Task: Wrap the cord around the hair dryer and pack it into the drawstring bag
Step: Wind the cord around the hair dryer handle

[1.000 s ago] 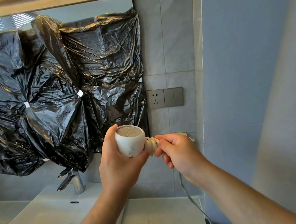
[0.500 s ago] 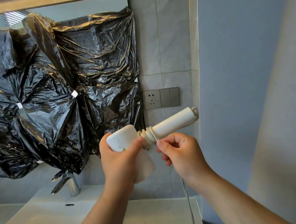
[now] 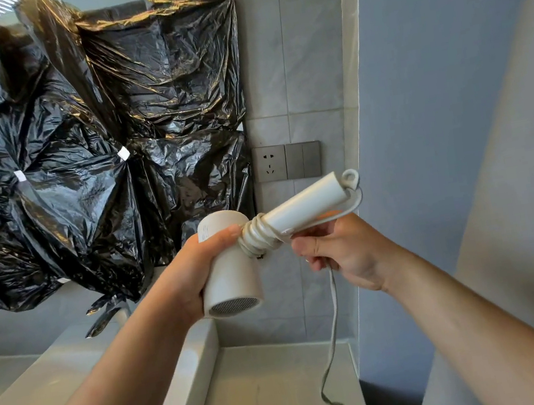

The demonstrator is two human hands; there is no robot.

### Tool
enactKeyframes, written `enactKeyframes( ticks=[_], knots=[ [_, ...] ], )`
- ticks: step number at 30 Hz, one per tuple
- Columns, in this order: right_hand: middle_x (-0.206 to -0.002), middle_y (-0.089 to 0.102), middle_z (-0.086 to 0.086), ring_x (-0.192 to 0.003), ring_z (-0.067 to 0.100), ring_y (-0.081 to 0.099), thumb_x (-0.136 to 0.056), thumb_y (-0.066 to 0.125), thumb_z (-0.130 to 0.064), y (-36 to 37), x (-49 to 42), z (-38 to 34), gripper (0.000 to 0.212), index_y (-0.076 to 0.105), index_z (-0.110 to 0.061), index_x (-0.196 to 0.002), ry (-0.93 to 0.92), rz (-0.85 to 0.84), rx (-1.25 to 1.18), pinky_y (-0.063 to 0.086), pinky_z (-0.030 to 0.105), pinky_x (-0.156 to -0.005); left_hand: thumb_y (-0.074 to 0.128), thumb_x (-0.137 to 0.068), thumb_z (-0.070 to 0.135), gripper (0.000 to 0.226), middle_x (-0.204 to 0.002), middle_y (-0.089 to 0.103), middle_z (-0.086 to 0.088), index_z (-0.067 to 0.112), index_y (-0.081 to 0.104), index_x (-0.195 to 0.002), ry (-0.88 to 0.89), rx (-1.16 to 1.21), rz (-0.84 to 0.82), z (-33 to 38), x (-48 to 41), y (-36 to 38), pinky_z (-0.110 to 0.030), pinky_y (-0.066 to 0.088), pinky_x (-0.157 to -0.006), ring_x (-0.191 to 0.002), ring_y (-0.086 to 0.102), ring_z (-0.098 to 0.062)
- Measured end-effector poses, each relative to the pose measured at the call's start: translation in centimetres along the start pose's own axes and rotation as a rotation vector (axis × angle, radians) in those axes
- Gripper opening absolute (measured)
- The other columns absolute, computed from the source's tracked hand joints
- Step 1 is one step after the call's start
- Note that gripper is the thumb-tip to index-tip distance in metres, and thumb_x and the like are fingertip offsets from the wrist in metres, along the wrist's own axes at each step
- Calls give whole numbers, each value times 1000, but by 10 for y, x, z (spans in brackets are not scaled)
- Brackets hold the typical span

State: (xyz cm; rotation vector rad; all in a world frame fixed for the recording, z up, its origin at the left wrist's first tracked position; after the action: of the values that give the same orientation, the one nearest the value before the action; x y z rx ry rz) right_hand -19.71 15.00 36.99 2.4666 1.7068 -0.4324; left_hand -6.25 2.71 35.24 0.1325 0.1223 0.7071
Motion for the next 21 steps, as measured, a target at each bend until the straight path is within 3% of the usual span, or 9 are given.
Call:
enactKeyframes(
  ticks=[6,8,10,14,18,21],
  knots=[
    [-61,57,-2,-56,13,44,-77,76,-11,3,-6,5,14,67,-11,-87,38,-91,179,37,21,-46,71,-69,32,41,-71,70,-13,9,65,-102,-101,-8,-112,-7,-1,4,-34,56,-53,-57,65,-24],
    [-68,58,1,-57,11,45,-78,77,-8,2,-6,9,18,65,-16,-89,107,-134,315,37,21,-48,69,-69,33,47,-80,71,-16,10,64,-111,-59,-100,-137,-2,-4,0,-38,57,-58,-66,67,-27],
    [-72,65,7,-59,16,54,-77,73,-2,0,-7,9,17,67,-13,-88,185,-173,303,42,22,-50,76,-66,31,60,-95,71,-20,10,61,-120,-22,-202,-172,4,-6,-3,-43,58,-63,-77,68,-33],
    [-73,70,0,-63,10,64,-81,71,1,-1,-7,7,12,69,-11,-81,262,-233,463,52,24,-58,85,-47,35,81,-107,69,-18,24,56,-121,-17,-377,-136,13,-6,-14,-52,59,-71,-90,70,-38],
    [-62,62,4,-47,9,51,-79,76,-10,7,-5,16,10,67,-9,-77,361,-245,597,41,20,-43,91,-49,30,75,-98,68,-3,39,53,-113,124,-701,-105,29,1,-5,-43,61,-70,-85,69,-25],
    [-65,59,10,-50,13,48,-76,75,-15,9,-10,17,9,68,-11,-73,349,-171,766,39,21,-42,92,-55,31,74,-95,64,6,44,47,-112,191,-894,-41,34,4,2,-40,60,-72,-81,67,-16]
  ],
)
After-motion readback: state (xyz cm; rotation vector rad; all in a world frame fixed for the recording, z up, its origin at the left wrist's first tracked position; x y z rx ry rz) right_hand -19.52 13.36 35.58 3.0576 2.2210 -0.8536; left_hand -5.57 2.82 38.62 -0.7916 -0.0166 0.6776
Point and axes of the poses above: each hand's wrist, its own x-axis away from the middle knuckle, its own y-axis out of the palm, z = x × y, the point moved 7 cm from there along -x, towards the middle knuckle
